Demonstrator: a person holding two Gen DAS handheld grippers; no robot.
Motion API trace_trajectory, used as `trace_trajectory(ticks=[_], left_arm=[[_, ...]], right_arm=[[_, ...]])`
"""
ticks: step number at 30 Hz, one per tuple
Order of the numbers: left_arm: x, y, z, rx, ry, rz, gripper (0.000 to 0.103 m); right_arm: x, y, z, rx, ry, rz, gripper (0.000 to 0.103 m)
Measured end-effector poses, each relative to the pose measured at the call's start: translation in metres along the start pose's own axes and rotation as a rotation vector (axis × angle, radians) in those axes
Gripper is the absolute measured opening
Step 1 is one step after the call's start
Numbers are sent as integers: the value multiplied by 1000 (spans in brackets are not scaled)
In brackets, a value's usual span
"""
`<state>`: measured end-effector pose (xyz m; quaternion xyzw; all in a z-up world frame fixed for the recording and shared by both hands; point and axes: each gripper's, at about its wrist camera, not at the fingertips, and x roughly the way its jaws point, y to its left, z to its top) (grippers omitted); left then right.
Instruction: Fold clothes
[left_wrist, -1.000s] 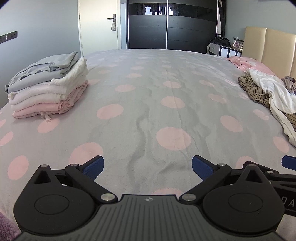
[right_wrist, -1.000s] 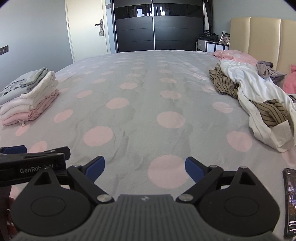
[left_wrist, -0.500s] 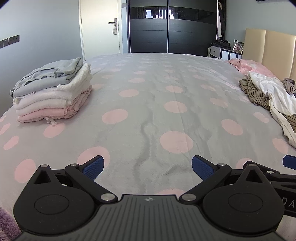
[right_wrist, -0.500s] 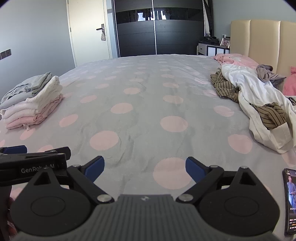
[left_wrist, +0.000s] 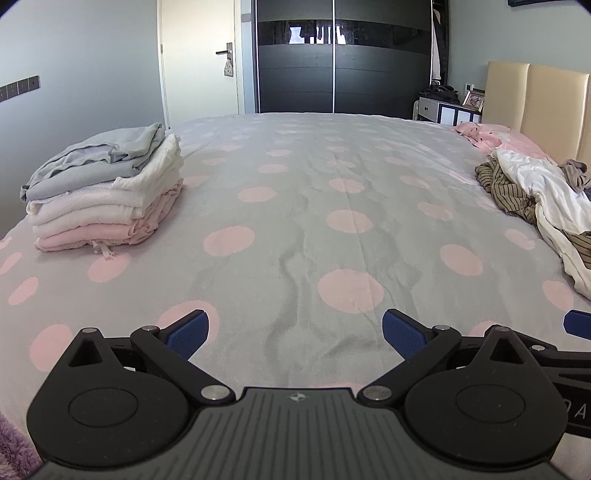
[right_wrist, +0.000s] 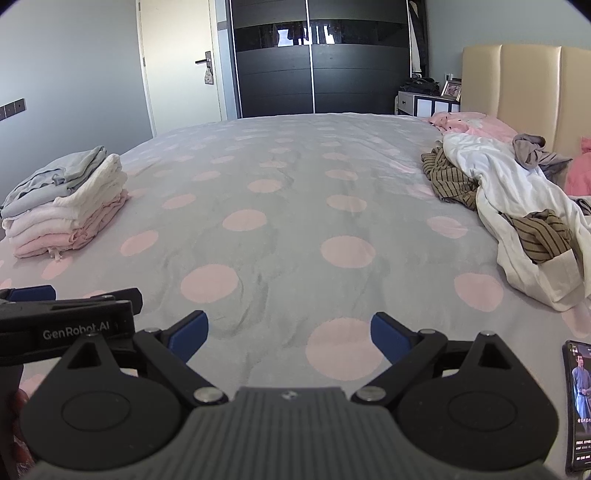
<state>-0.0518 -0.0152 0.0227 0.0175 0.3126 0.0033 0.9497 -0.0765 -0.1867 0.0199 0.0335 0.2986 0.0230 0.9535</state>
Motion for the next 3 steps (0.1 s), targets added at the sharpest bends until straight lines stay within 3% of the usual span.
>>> trace_trajectory(ticks=[3], left_arm=[[-2, 0, 0, -1, -10, 2, 102]], right_arm=[[0, -1, 1, 6, -2, 6, 96]])
